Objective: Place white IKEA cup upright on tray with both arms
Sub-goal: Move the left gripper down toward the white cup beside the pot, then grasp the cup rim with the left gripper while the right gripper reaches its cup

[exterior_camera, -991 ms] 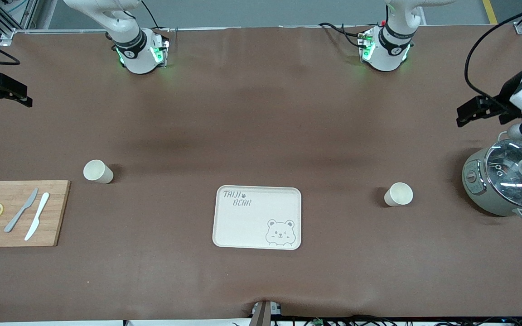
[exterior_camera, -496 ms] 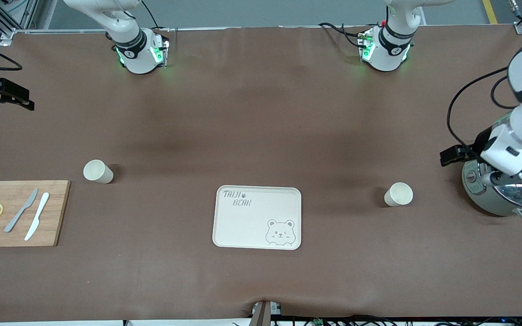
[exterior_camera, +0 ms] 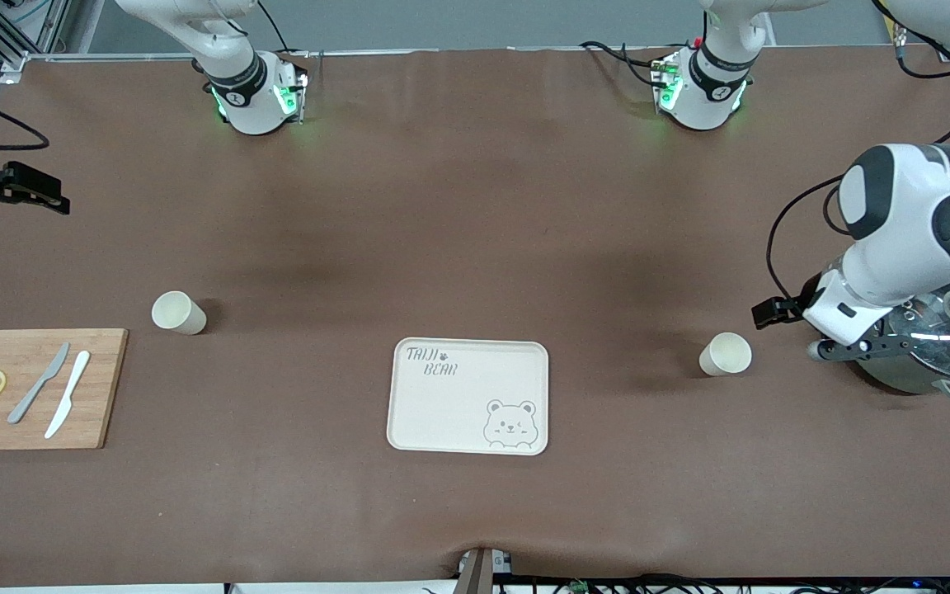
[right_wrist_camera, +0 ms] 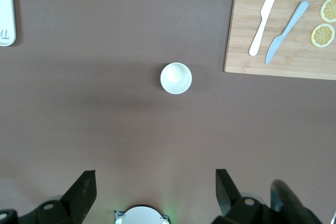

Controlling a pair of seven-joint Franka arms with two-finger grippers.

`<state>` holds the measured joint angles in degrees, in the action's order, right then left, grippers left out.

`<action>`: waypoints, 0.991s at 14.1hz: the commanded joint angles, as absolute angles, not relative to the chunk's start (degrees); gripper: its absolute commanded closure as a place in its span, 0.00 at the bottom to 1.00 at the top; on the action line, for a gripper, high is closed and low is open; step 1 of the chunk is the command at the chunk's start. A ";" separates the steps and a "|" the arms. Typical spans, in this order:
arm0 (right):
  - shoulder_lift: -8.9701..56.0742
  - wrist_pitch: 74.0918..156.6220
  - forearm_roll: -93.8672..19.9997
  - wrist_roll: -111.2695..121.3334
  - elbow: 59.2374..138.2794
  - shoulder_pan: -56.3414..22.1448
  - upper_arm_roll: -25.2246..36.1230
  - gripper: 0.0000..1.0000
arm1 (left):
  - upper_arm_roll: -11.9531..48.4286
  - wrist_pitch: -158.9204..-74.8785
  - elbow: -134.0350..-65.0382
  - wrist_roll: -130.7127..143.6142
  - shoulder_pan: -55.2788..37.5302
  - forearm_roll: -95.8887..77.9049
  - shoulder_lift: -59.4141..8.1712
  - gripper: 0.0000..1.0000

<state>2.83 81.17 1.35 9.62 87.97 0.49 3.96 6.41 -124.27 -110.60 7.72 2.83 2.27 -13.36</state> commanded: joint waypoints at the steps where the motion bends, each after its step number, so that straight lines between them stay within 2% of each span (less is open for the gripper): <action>1: 5.62 81.03 4.56 9.40 86.57 0.44 3.43 0.00 | 6.68 -129.19 -114.08 7.47 2.90 3.43 -12.91 0.00; 6: 12.03 81.56 6.50 9.84 84.57 0.88 3.52 0.00 | 6.59 -134.72 -113.91 7.47 3.77 3.43 -18.97 0.00; 9: 13.18 80.86 5.80 9.32 84.90 1.84 3.60 0.00 | 6.68 -139.29 -112.59 7.47 4.39 3.25 -23.28 0.00; 11: 14.50 81.21 5.71 9.14 85.52 2.10 3.52 0.00 | 6.68 -140.36 -111.28 7.56 4.31 2.73 -25.04 0.10; 13: 16.16 81.65 4.05 9.14 86.65 3.86 3.52 0.00 | 6.77 -140.36 -110.22 7.56 4.13 2.72 -26.97 0.15; 14: 16.95 82.26 1.69 9.14 87.70 5.43 3.52 0.00 | 6.77 -140.36 -110.13 7.56 4.04 2.64 -27.33 0.23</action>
